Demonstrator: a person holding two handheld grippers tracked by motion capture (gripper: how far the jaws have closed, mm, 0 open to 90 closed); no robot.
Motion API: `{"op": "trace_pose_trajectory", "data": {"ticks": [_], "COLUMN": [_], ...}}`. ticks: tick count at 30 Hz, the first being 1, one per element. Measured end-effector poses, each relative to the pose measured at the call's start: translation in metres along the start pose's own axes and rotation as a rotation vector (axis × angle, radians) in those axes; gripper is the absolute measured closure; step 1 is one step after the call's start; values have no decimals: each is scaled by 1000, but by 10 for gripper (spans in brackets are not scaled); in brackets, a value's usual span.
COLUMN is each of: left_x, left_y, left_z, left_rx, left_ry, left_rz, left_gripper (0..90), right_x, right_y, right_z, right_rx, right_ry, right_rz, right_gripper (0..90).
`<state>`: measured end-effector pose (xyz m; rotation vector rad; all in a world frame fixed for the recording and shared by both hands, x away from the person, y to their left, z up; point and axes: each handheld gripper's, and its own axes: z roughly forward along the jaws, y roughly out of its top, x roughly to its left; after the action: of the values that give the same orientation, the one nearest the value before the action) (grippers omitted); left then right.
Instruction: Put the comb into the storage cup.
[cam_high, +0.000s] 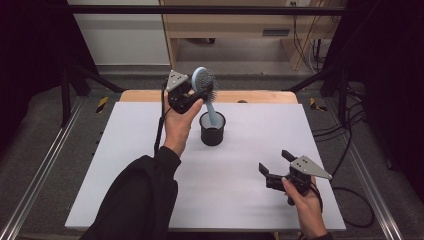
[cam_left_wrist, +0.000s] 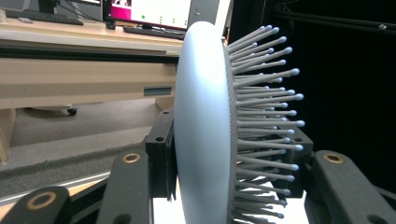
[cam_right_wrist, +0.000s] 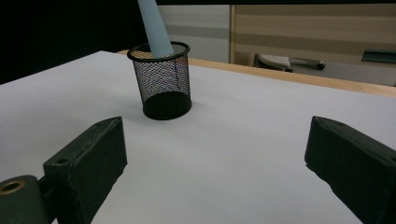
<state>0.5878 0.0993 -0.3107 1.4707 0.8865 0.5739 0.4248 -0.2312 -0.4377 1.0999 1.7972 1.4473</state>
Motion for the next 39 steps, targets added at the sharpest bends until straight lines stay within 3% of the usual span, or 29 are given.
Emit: {"op": "trace_pose_trajectory", "data": {"ticks": [4, 12, 39], "left_x": [1, 2, 5], "left_y": [-3, -12, -36], "left_z": [1, 5, 12], "left_rx": [6, 22, 65], "left_ry": [2, 4, 20], "left_rz": [-11, 9, 18], "left_gripper": [509, 508, 504], "right_x": [0, 0, 1], "right_y": [0, 0, -1], "right_z": [0, 0, 1], "right_rx": [1, 5, 9], "right_ry": [0, 2, 10], "right_rz": [0, 0, 0], "right_gripper": [57, 57, 57]}}
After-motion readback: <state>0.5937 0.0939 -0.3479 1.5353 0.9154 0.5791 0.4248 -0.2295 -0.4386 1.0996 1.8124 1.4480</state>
